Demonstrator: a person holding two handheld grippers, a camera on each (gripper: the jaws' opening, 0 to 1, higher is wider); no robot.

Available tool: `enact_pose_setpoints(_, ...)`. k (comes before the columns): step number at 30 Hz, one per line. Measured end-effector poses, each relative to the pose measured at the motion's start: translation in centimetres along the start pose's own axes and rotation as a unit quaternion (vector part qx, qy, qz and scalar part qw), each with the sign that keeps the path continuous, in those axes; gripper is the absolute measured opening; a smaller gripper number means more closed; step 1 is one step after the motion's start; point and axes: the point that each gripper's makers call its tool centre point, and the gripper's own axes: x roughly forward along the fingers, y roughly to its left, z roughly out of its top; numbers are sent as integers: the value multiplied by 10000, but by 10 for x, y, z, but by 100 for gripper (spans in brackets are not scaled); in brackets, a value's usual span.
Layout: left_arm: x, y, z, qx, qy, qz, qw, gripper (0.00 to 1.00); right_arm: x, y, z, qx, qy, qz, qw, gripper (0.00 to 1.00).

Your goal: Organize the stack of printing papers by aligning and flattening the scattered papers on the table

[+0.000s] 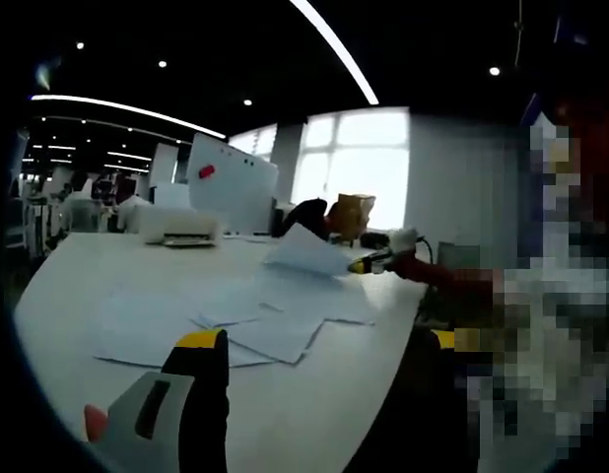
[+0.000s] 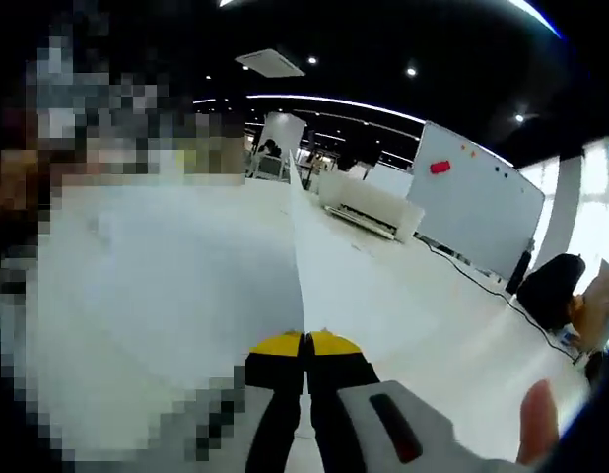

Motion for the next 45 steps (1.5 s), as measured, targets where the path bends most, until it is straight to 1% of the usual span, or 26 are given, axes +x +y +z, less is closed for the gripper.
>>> enact_pose_setpoints(4,1,0,0,-1,-13,-6,10000,85,-6,2,11,111,-102,77,9999,0)
enact_pose_setpoints(7,1,-1,2,-13,-44,-16,10000,85,-11,5,22,395,-297,206,9986,0)
enact_pose_setpoints(12,0,0,5,-6,-64,-27,10000,85,-16,7,32,744,-482,318,9956,0)
enact_pose_setpoints(19,-1,0,5,-18,-79,-17,10000,85,-15,13,29,725,-405,339,9960,0)
enact_pose_setpoints(23,-1,2,5,-13,-65,-5,10000,85,-18,16,36,750,-425,392,9955,0)
enact_pose_setpoints(28,1,1,6,-15,-90,-3,10000,85,-24,21,51,651,-455,433,9959,0)
enact_pose_setpoints(35,3,0,2,-36,-60,-26,10000,85,-36,32,72,720,-473,620,9944,0)
enact_pose_setpoints(36,4,0,2,-36,-61,-28,10000,85,-40,35,80,717,-538,688,9936,0)
enact_pose_setpoints(40,4,-1,3,-43,-98,-35,9999,85,-51,39,96,651,-606,737,9933,0)
enact_pose_setpoints(44,6,-2,2,-64,-116,-34,9999,85,-61,46,110,671,-580,837,9925,0)
enact_pose_setpoints(45,7,-2,1,-77,-110,-39,9999,85,-64,52,114,668,-536,922,9920,0)
